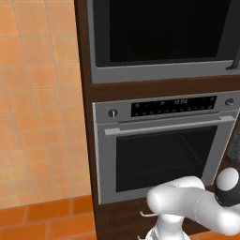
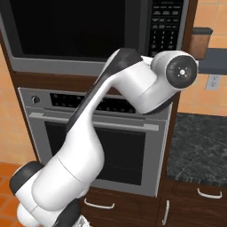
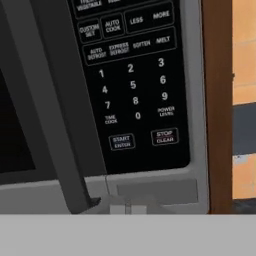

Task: Open the microwave, place the bowl with waffle inside the microwave, then close the microwave door and turn it on.

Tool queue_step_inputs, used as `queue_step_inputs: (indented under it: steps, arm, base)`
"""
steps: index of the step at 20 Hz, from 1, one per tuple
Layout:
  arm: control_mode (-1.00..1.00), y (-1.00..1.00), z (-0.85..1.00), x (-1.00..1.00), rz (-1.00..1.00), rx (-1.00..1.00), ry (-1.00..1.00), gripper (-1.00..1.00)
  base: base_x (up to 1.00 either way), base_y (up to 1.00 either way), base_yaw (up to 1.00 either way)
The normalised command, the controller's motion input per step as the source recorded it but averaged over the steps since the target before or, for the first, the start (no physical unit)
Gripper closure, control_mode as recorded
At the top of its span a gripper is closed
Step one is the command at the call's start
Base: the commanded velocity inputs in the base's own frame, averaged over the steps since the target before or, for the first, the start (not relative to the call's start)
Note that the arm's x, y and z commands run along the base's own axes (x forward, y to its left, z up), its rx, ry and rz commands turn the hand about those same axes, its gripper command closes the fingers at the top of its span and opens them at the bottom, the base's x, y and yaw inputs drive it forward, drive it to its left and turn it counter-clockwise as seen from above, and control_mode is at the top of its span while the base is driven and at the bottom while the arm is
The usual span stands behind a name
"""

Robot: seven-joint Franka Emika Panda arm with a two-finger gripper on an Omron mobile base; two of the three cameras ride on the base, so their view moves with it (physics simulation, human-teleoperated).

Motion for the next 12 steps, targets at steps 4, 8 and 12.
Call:
queue_step_inputs:
  steps: [4,8,12]
  arm:
    - [-1.00,0.00,0.13,0.27,0.20,0.00,-0.22,1.00]
    - [-1.00,0.01,0.04,0.03,0.03,-0.01,-0.11,1.00]
    - [-1.00,0.01,0.00,0.02,0.00,-0.04,0.00,1.00]
  base:
    - [0.00,0.00,0.00]
    - [0.00,0.00,0.00]
    - [0.00,0.00,0.00]
